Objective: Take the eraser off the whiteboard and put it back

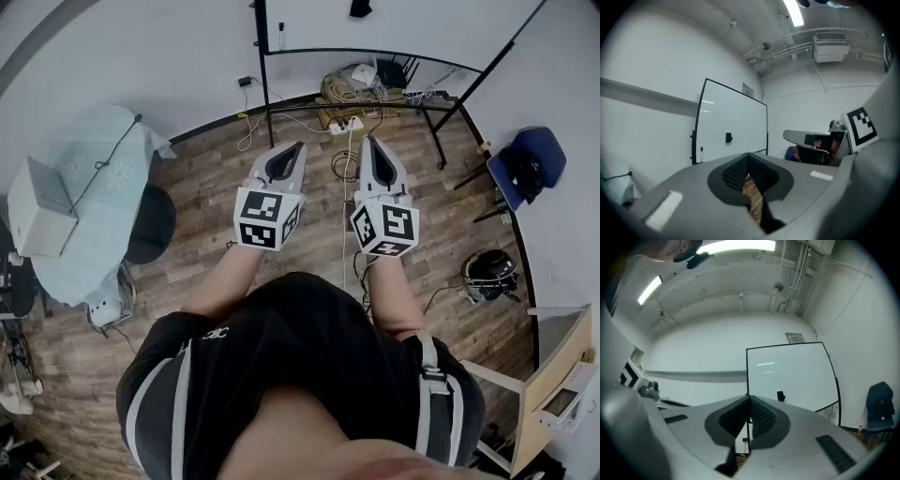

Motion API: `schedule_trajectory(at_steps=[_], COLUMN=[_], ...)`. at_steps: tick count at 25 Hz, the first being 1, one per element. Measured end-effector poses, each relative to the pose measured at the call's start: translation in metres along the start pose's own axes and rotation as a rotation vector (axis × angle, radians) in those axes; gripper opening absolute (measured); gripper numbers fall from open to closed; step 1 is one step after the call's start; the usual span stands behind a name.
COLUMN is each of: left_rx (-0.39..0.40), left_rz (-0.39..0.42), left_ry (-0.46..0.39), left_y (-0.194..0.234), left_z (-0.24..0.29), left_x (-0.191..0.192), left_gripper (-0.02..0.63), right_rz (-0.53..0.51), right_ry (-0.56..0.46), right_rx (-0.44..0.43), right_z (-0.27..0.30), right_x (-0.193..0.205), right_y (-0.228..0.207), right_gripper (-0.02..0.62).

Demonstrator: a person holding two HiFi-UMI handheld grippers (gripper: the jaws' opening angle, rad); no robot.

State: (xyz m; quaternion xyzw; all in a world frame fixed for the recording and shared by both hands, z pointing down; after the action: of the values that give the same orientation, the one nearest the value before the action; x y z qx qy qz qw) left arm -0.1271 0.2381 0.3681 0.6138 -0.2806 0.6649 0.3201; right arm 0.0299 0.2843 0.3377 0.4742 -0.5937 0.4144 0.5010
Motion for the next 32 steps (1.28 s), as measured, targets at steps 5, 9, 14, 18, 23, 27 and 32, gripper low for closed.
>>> schedule_trajectory(at_steps=[5,9,14,18,23,27,32], left_rx=[0.001,0.002,0.005,0.01,0.045,0.058,0.075], left_rz=[-0.011,-0.017,-0.023,-0.032,-0.046,-0.072,-0.068], left_ry=[-0.004,-0.017,-0.016,-0.033,-0.045,-0.049,-0.047], left_y=[0.007,0.012,0.023,0.036,0.053,0.069,0.079], left_z=[-0.002,-0.003,-0.007,-0.012,-0.019,-0.023,-0.026], left_x=[0.003,0.001,0.004,0.006,0.011,0.018,0.017], left_gripper=[0.009,0.009,0.009,0.009,0.009,0.009,0.009], right_rz=[-0.028,-0.033,-0.017,-0.028,-0.037,-0.064,-0.067], right_ry=[0.003,0.012,0.011,0.012,-0.004,-0.009,-0.005], right_rx=[0.01,0.017,0.01,0.021,0.048,0.069,0.084], right_z=[0.004,0.008,0.012,0.019,0.023,0.022,0.023], right_x=[0.0,0.003,0.007,0.009,0.013,0.017,0.02], right_y=[0.008,0.01,0.021,0.034,0.054,0.068,0.073], right_gripper=[0.005,0.005,0.005,0.005,0.005,0.005,0.005])
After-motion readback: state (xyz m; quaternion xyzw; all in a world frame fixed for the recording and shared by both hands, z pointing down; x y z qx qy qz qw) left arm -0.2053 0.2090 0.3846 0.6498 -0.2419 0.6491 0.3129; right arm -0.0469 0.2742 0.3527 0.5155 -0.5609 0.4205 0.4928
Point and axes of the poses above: the fingertips, and each gripper's own axes: z forward along the fingers, y to its left, x out of its underside, the point moved 6 cm from there along -z, backward along the fingers, and after that the axes turned 6 degrees about -x, right-handed, at the moved point
